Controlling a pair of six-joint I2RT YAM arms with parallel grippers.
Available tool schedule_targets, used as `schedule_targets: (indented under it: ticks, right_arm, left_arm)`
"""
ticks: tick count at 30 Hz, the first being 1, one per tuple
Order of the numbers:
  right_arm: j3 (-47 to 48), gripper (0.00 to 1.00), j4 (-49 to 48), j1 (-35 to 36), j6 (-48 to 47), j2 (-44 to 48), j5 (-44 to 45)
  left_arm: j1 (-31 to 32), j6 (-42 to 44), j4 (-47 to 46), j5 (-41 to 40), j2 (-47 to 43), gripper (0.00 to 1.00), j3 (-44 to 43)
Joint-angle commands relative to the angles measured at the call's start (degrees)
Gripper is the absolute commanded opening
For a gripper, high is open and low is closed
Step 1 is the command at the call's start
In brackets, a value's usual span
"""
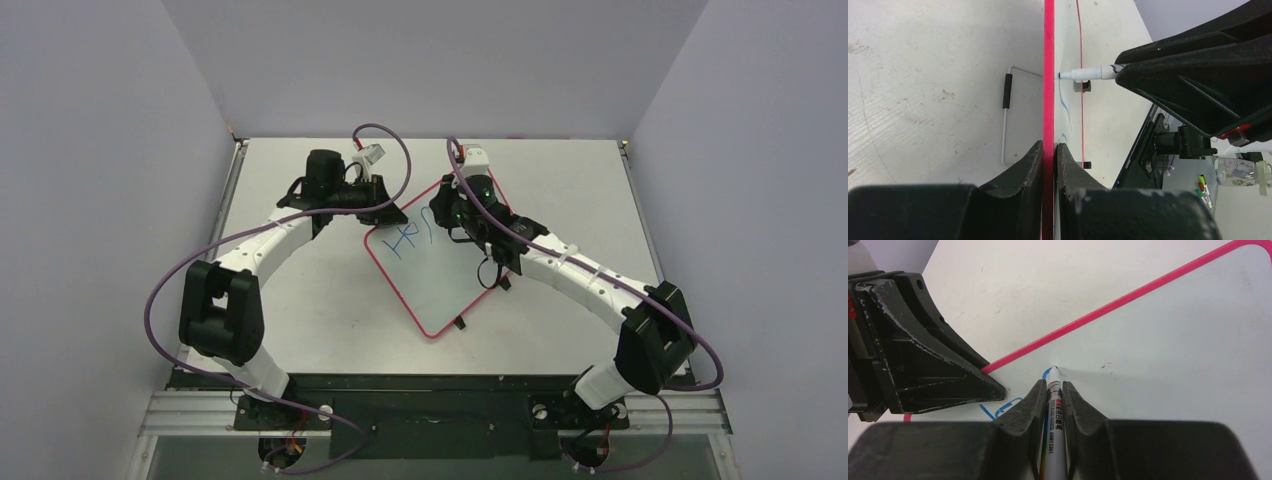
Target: Write a sentence on the whiteboard
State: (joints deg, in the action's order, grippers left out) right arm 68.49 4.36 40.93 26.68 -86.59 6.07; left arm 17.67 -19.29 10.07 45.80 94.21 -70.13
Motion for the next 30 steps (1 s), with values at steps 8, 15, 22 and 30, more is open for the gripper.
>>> schedule_targets:
  ticks: [8, 15, 22, 30]
  right_arm:
    - [-3.6, 0.0, -1.1, -1.3, 0.8, 1.8, 1.5]
    - [-7.4, 0.0, -1.5, -0.1, 2.4, 4.5, 1.2]
    - [-7.6, 0.0, -1.1, 2.6, 2.8, 5.2, 2.0]
    - [-4.3, 0.0, -0.3, 4.0, 2.2, 4.8, 2.2]
  left_arm:
    - [1.0, 3.0, -1.4, 1.6, -3.2, 0.0, -1.2]
    - [1.0, 2.9, -1.4, 1.5, -3.2, 0.0, -1.3]
    - [1.0, 2.9, -1.4, 1.6, -3.3, 0.0, -1.2]
    - [1.0, 2.9, -1.4, 1.5, -3.3, 0.0, -1.1]
